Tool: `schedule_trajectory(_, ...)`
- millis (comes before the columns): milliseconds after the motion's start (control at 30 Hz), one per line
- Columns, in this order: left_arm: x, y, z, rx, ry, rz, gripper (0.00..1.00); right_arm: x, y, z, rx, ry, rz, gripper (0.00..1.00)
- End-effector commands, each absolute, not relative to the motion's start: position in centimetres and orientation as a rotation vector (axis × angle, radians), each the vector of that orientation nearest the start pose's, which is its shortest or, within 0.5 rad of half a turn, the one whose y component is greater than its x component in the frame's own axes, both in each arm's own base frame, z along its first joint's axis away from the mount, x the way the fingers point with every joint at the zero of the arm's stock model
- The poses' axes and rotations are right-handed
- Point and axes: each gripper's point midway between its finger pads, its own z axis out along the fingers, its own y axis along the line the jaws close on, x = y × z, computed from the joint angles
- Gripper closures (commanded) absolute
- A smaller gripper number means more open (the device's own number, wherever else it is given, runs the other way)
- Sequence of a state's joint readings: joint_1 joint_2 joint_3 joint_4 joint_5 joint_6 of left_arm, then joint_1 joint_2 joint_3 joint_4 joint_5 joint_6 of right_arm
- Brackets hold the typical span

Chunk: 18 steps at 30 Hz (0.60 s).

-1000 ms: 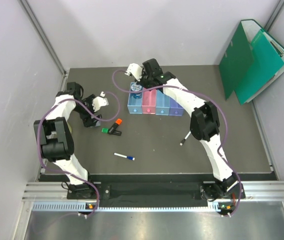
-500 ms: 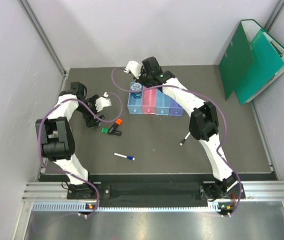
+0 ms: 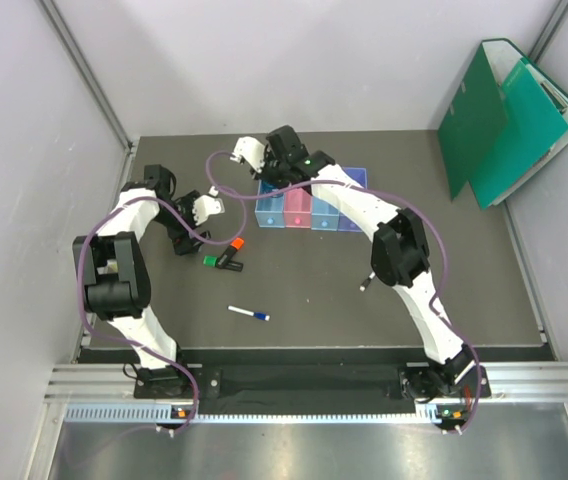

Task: Sort the stationery into containers
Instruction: Place the stationery in the storage box.

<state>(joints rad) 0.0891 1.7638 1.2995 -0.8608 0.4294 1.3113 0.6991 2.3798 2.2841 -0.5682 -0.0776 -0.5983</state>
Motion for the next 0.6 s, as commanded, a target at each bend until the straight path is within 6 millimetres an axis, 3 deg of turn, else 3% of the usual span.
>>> schedule_trajectory(0,36.4,-0.9,7.1,1.605,2.127,-0.261,0.04,47.9,41.5,15.1,-1.409,1.742,0.188,0.95)
schedule_trajectory(233,36.3,-0.8,7.0,1.616,2.124,-0.258,0.04,47.2,41.0,12.9,-1.447,1.786,0.182,0.94)
schedule_trajectory(400,36.2,-0.7,6.6,1.624,2.128,-0.256,0.04,47.0,41.1,12.4,-1.454,1.792,0.184,0.93)
schedule_trajectory(567,36.4,-0.6,6.6,1.624,2.127,-0.249,0.04,47.2,41.2,12.3,-1.451,1.791,0.169,0.78)
